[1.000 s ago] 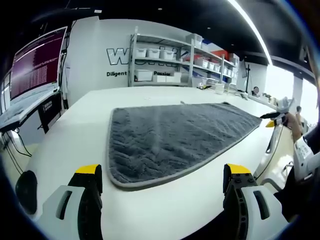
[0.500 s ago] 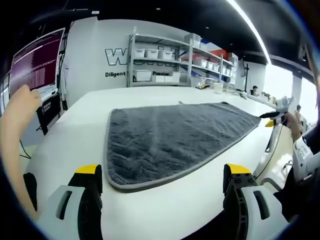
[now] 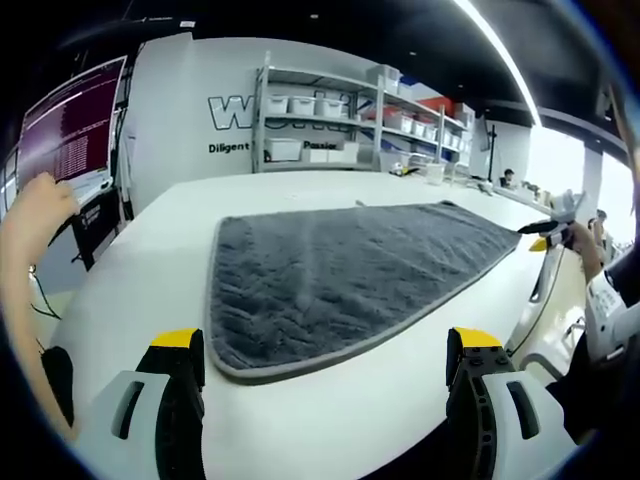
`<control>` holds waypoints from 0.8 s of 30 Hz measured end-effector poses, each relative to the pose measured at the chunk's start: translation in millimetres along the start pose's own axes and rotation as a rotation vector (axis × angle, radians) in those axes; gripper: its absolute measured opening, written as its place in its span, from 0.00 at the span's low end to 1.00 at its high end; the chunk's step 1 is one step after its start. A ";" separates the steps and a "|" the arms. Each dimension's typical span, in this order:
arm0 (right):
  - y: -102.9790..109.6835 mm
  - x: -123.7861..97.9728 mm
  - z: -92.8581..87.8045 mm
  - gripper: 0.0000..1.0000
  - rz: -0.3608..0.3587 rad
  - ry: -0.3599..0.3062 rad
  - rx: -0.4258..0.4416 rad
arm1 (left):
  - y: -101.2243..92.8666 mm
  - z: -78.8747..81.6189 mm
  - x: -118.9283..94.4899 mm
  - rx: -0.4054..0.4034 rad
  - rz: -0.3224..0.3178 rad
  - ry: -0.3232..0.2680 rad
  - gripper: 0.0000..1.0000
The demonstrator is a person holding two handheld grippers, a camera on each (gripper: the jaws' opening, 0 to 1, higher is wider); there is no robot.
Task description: Open the folded towel by lifting each exposed corner and separating the folded layers until the towel lies flat within the target outline without major curled edges
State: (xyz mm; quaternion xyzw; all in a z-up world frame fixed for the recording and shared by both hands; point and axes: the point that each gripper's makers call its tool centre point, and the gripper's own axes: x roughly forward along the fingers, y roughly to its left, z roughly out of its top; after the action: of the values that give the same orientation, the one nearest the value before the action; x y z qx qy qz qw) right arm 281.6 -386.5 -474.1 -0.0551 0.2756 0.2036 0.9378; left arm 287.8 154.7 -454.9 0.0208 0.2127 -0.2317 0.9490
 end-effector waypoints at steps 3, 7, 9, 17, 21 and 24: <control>0.7 0.4 -0.1 0.99 0.000 0.000 0.000 | 0.7 1.4 -0.8 0.004 0.001 -0.002 0.99; 1.7 0.5 -1.4 0.99 0.003 0.005 -0.001 | 1.2 3.1 -1.7 0.007 0.002 -0.003 0.99; 1.2 -0.1 -1.3 0.99 0.002 0.006 -0.001 | 1.1 3.6 -1.8 0.009 0.001 -0.003 0.99; 2.4 -2.3 -1.6 0.99 0.000 0.008 -0.005 | -0.8 2.9 -0.8 0.011 -0.010 0.000 0.99; 2.1 -3.3 -1.3 0.99 -0.003 0.006 -0.003 | -0.2 2.3 -0.8 0.009 -0.010 0.002 0.99; 3.1 -3.6 -1.7 0.99 -0.003 0.006 -0.004 | -0.8 3.0 -1.5 0.010 -0.012 0.000 0.99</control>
State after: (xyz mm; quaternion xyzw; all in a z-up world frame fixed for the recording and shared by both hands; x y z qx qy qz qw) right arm 276.8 -385.2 -473.5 -0.0578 0.2778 0.2026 0.9373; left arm 287.4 154.2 -451.6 0.0242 0.2116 -0.2384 0.9475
